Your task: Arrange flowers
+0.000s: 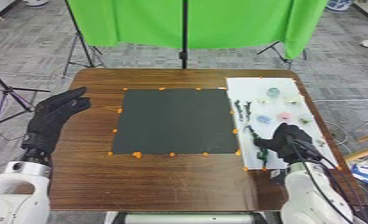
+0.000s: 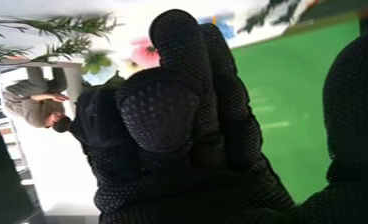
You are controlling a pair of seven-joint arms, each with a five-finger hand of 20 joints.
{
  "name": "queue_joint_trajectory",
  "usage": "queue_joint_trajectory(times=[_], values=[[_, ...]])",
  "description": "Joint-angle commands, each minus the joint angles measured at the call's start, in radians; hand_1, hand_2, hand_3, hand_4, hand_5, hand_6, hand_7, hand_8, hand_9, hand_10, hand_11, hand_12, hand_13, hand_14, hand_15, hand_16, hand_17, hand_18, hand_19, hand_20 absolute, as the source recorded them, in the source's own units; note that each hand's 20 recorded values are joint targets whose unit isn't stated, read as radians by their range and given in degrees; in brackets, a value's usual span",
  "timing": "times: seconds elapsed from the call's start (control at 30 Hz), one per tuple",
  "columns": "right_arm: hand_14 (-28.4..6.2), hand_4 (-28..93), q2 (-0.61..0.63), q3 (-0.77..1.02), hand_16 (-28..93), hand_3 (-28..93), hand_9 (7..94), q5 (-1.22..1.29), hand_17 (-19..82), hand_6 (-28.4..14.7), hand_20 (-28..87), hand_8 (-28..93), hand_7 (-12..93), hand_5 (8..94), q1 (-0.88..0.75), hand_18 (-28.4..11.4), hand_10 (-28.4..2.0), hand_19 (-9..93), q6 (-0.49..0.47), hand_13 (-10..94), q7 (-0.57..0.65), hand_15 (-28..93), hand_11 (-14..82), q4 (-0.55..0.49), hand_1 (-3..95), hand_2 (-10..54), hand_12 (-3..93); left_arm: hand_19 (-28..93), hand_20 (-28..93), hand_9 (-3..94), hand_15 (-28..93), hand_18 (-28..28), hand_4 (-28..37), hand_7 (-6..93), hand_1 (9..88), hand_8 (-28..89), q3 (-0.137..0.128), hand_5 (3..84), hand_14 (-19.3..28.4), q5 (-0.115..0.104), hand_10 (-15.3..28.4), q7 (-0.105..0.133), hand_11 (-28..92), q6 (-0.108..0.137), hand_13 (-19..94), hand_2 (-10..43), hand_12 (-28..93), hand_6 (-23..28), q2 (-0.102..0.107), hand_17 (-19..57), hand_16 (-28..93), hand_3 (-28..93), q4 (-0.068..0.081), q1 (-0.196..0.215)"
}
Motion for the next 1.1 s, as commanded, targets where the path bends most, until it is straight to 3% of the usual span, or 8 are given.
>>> queue_joint_trajectory(times=[0.03, 0.37, 0.77, 0.97, 1.0, 1.03, 1.1], values=[[-6.2, -23, 0.005, -0.037, 35, 58, 77.2, 0.029, 55, -8.0, 58, -3, 17, 71.5, 0.036, -18.1, -16.7, 93, -0.071, 84, 0.029, 61, 29.7, 0.021, 30.4, -9.5, 29.1, 24, 17, 48.5, 19, 15.2, -17.7, 10.0, 35.5, -6, -0.007, 48.5, 19.0, 0.006, 14.8, -0.017, 17, -0.010, 40, -3.1, 10, 6.2, 0.002, 8.3, -4, 59, -0.004, 0.016], [-5.2, -21, 0.018, -0.120, 36, 58, 79.0, 0.040, 57, -7.4, 58, -2, 21, 72.9, 0.080, -16.7, -16.4, 93, -0.092, 86, 0.052, 59, 32.6, 0.053, 32.6, -9.5, 30.6, 24, 17, 48.5, 19, 15.2, -17.7, 9.9, 35.6, -6, -0.006, 48.4, 19.0, 0.005, 14.8, -0.026, 17, -0.014, 40, -3.1, 10, 6.1, 0.002, 8.1, -4, 59, -0.003, 0.018], [-3.2, -18, -0.001, -0.197, 38, 59, 78.8, 0.075, 61, -7.3, 55, -4, 30, 71.0, 0.090, -14.0, -15.7, 93, -0.164, 89, 0.074, 58, 40.7, 0.106, 44.3, -9.5, 34.2, 23, 17, 48.4, 19, 15.1, -17.6, 9.9, 35.5, -6, -0.010, 48.4, 19.0, 0.007, 14.9, -0.030, 17, -0.022, 40, -3.2, 10, 6.1, 0.000, 8.0, -4, 59, -0.004, 0.018], [-2.5, -10, -0.003, -0.228, 39, 51, 80.5, 0.092, 63, -6.2, 55, 22, 29, 72.0, 0.117, -12.9, -15.2, 93, -0.194, 91, 0.069, 57, 42.2, 0.142, 51.3, -9.5, 34.5, 23, 17, 48.3, 18, 15.1, -17.7, 9.8, 35.5, -6, -0.009, 48.4, 19.0, 0.008, 14.7, -0.029, 17, -0.023, 40, -3.1, 10, 6.2, -0.003, 7.9, -4, 59, -0.004, 0.017], [-2.3, 6, -0.002, -0.233, 39, 27, 81.3, 0.090, 63, -5.9, 55, 23, 30, 72.0, 0.118, -14.0, -15.0, 93, -0.195, 91, 0.068, 58, 41.2, 0.146, 60.8, -9.5, 33.8, 23, 17, 48.3, 18, 15.0, -17.7, 9.8, 35.5, -6, -0.008, 48.4, 19.1, 0.008, 14.7, -0.028, 17, -0.023, 40, -3.1, 10, 6.2, -0.003, 7.9, -4, 59, -0.004, 0.017], [-2.2, 30, -0.005, -0.235, 39, -9, 81.2, 0.092, 64, -5.5, 55, 24, 30, 72.1, 0.118, -13.2, -15.0, 93, -0.200, 91, 0.067, 57, 42.4, 0.150, 74.6, -9.5, 34.6, 23, 17, 48.3, 19, 15.1, -17.7, 9.8, 35.5, -6, -0.008, 48.4, 19.1, 0.008, 14.7, -0.029, 17, -0.023, 40, -3.1, 10, 6.2, -0.003, 7.9, -4, 59, -0.003, 0.016], [-1.9, 42, -0.007, -0.235, 39, -26, 81.8, 0.112, 64, -5.0, 55, 25, 32, 72.5, 0.119, -12.7, -14.1, 93, -0.215, 92, 0.072, 57, 40.3, 0.153, 83.6, -9.5, 41.5, 23, 17, 48.2, 19, 15.0, -17.7, 9.8, 35.5, -6, -0.010, 48.3, 19.1, 0.008, 14.8, -0.030, 17, -0.023, 40, -3.1, 10, 6.2, -0.005, 7.8, -4, 59, -0.004, 0.019]])
